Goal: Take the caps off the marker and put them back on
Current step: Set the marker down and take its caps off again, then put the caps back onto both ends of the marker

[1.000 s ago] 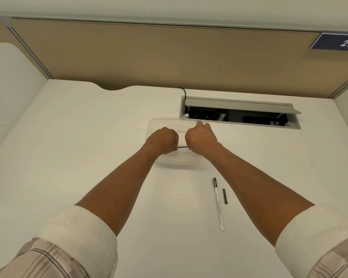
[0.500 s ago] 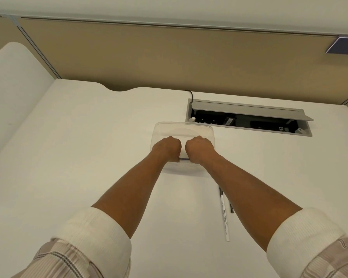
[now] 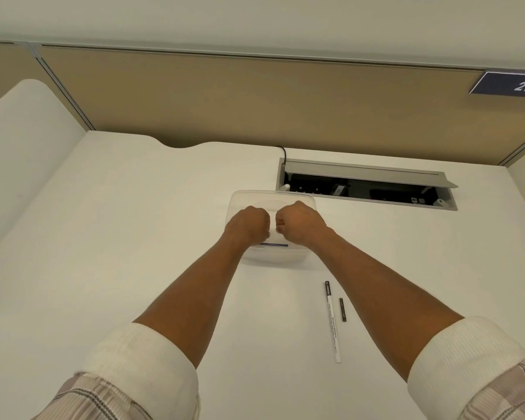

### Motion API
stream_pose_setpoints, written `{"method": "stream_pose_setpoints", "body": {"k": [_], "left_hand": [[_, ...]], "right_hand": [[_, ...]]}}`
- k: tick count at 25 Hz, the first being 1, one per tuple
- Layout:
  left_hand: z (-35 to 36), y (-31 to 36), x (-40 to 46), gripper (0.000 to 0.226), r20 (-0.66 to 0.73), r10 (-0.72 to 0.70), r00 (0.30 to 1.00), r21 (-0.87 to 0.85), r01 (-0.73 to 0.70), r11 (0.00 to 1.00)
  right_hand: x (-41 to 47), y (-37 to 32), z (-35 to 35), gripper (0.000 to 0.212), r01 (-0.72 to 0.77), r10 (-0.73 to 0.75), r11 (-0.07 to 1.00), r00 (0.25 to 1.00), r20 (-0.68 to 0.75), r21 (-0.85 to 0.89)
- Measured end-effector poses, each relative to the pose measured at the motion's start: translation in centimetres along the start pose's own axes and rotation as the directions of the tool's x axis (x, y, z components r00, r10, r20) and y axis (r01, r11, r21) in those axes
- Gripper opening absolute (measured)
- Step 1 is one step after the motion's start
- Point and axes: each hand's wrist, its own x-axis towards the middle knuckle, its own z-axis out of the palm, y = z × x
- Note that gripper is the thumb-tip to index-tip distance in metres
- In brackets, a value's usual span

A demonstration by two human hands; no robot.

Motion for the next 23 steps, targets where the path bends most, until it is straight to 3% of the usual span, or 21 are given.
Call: {"method": "stream_pose_setpoints", "body": {"k": [3, 7, 14, 23], "left_hand": [[-1.0, 0.4, -1.2, 0.021, -0.127, 0.026, 0.992, 0.002, -0.026, 1.000], [-2.2, 1.3, -3.0, 0.023, -0.228, 0.065, 0.972, -0.092, -0.088, 0.992], [-1.5, 4.8, -6.7, 0.020, -0.385, 0.202, 0.900, -0.131, -0.270, 0.954], [3.1, 8.8, -11.3, 0.020, -0.296, 0.305, 0.905, -0.113, -0.350, 0.930]], "right_hand": [[-1.4, 0.4, -1.1, 0.019, 0.013, -0.005, 0.998, 0.993, -0.114, 0.066], [-3.6, 1.0, -2.7, 0.022, 0.030, -0.022, 0.999, 0.972, -0.232, 0.029], [-8.6, 2.9, -3.2, 0.019, 0.011, 0.018, 0.997, 0.937, -0.349, 0.080], [-16.5, 5.9, 0.2, 0.023, -0.050, 0.108, 0.983, 0.933, -0.343, 0.174]]}}
